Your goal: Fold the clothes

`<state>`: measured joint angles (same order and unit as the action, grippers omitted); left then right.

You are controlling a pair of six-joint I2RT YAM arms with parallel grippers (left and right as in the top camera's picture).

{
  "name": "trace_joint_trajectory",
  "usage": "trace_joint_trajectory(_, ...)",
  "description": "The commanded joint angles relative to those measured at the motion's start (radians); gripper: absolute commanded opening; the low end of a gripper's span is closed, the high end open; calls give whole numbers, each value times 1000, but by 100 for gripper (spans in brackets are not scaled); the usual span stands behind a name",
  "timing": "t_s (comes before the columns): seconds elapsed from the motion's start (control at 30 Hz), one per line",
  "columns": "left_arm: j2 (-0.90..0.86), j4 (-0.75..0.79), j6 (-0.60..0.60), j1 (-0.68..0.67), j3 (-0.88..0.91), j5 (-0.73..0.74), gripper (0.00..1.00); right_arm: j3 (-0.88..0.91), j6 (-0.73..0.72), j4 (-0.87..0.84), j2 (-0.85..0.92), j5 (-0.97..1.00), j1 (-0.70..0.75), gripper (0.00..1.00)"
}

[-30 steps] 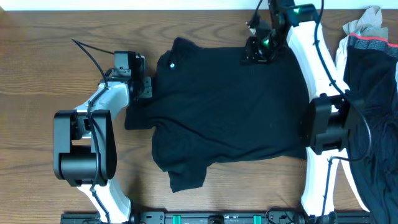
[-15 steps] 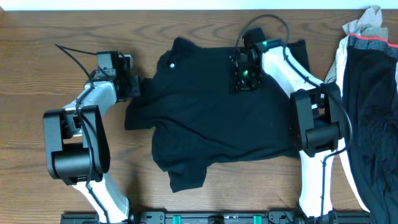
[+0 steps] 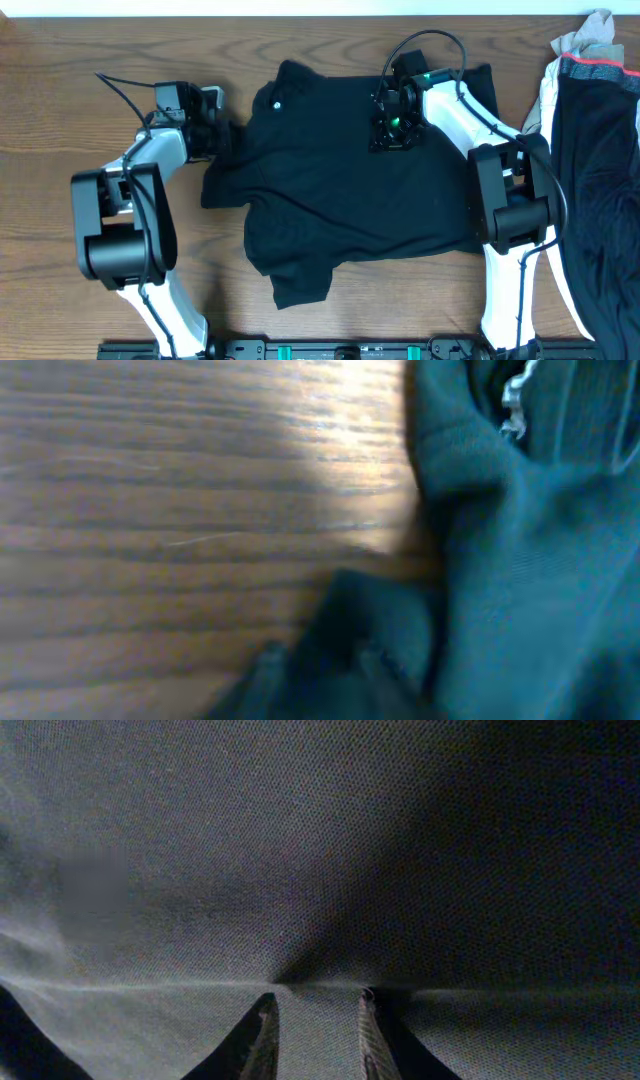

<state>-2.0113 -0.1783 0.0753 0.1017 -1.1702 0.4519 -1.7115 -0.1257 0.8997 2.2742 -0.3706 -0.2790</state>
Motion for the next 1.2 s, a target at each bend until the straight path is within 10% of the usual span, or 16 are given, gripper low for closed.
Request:
trace_joint_trajectory(0.0,-72,-29,19,-3,23,16,6,24,-11,-3,4,32,-5,26)
trace_joint_trajectory(0.57,64,-71,-48,124,-100,39,6,24,-16,13,4,57,-5,27)
trace_joint_trajectory(0.7,64,-124,-12,93,-99,125,51,24,-16,12,4,57,-5,27)
trace_joint_trajectory(0.8,63,-135,45,63,-92,124,65,24,-16,13,4,56,-5,27)
trace_joint_trajectory(1.17,-11,-131,71,25,-90,87,66,24,-16,13,4,56,-5,26)
